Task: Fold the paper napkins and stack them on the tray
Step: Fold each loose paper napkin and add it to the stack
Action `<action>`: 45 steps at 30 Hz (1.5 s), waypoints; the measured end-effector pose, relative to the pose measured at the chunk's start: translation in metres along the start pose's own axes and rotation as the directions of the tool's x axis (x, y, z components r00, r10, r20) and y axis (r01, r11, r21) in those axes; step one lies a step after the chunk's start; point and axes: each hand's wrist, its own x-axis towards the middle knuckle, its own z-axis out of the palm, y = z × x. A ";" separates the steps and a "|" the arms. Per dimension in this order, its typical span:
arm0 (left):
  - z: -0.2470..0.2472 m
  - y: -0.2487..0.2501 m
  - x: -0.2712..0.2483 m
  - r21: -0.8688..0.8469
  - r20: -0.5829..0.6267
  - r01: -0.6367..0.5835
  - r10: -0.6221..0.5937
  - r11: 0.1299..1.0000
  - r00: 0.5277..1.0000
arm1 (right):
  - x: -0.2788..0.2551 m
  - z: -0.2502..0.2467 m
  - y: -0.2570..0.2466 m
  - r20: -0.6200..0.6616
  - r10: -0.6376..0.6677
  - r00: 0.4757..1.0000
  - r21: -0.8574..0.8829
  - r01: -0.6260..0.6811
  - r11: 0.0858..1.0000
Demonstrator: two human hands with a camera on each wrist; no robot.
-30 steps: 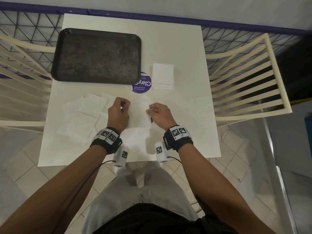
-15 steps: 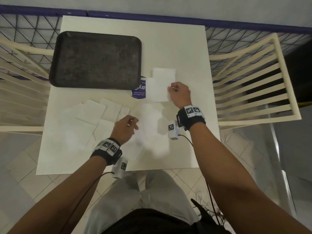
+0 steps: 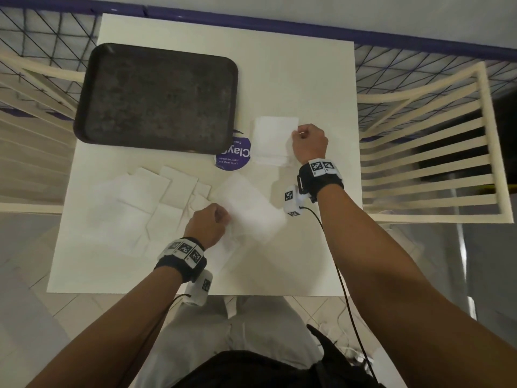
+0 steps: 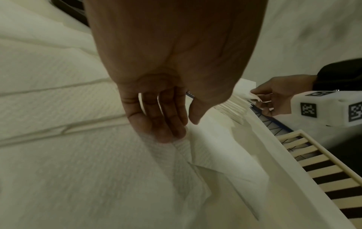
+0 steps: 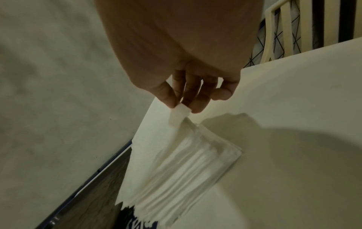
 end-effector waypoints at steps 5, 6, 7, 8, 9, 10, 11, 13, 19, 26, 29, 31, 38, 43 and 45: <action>-0.001 0.012 -0.001 0.090 -0.055 0.008 -0.003 0.996 0.998 | 0.004 0.005 0.007 0.005 0.008 1.000 -0.004 -0.008 1.000; -0.001 0.014 -0.001 0.102 -0.068 -0.005 0.012 0.995 0.998 | 0.003 0.005 0.008 0.006 0.012 1.000 0.009 -0.012 1.000; -0.001 0.015 -0.001 0.117 -0.080 -0.021 0.030 0.993 0.996 | 0.002 0.005 0.010 0.003 0.015 1.000 0.027 -0.015 1.000; -0.001 0.016 0.000 0.133 -0.092 -0.040 0.052 0.990 0.994 | 0.000 0.004 0.011 -0.006 0.016 1.000 0.045 -0.016 0.999; -0.001 0.017 0.000 0.151 -0.099 -0.060 0.076 0.987 0.992 | -0.002 0.003 0.013 -0.020 0.016 1.000 0.062 -0.014 0.998; 0.000 0.018 0.002 0.171 -0.109 -0.079 0.099 0.982 0.989 | -0.006 0.002 0.014 -0.034 0.017 0.999 0.079 -0.014 0.997; 0.000 0.018 0.003 0.189 -0.112 -0.093 0.115 0.978 0.987 | -0.010 0.000 0.016 -0.045 0.017 0.999 0.101 -0.013 0.995; 0.001 0.017 0.006 0.217 -0.115 -0.113 0.141 0.970 0.983 | -0.020 -0.001 0.020 -0.050 0.016 0.999 0.135 -0.010 0.991; 0.001 0.020 0.012 0.209 -0.137 -0.104 0.135 0.972 0.981 | -0.062 0.004 0.037 -0.071 -0.042 0.997 0.160 0.053 0.986; -0.013 0.025 0.005 0.110 -0.180 -0.131 0.150 0.985 0.972 | -0.108 0.020 0.046 -0.017 -0.098 0.995 0.237 0.099 0.966; -0.023 0.023 0.002 0.022 -0.218 -0.185 0.185 0.983 0.958 | -0.124 0.027 0.046 0.011 -0.106 0.994 0.257 0.100 0.961; -0.029 0.022 0.000 -0.039 -0.265 -0.241 0.223 0.970 0.938 | -0.133 0.031 0.043 0.022 -0.048 0.999 0.288 0.039 0.957; -0.054 0.027 -0.009 -0.349 -0.340 -0.262 0.139 0.899 0.930 | -0.162 0.030 0.028 0.378 0.019 0.926 0.362 -0.166 0.917; -0.060 0.025 -0.018 -0.498 -0.322 -0.229 0.067 0.836 0.944 | -0.176 0.038 0.020 0.431 -0.084 0.899 0.360 -0.085 0.929; -0.062 0.022 -0.021 -0.547 -0.308 -0.217 0.047 0.809 0.950 | -0.181 0.039 0.017 0.397 -0.113 0.911 0.376 -0.050 0.925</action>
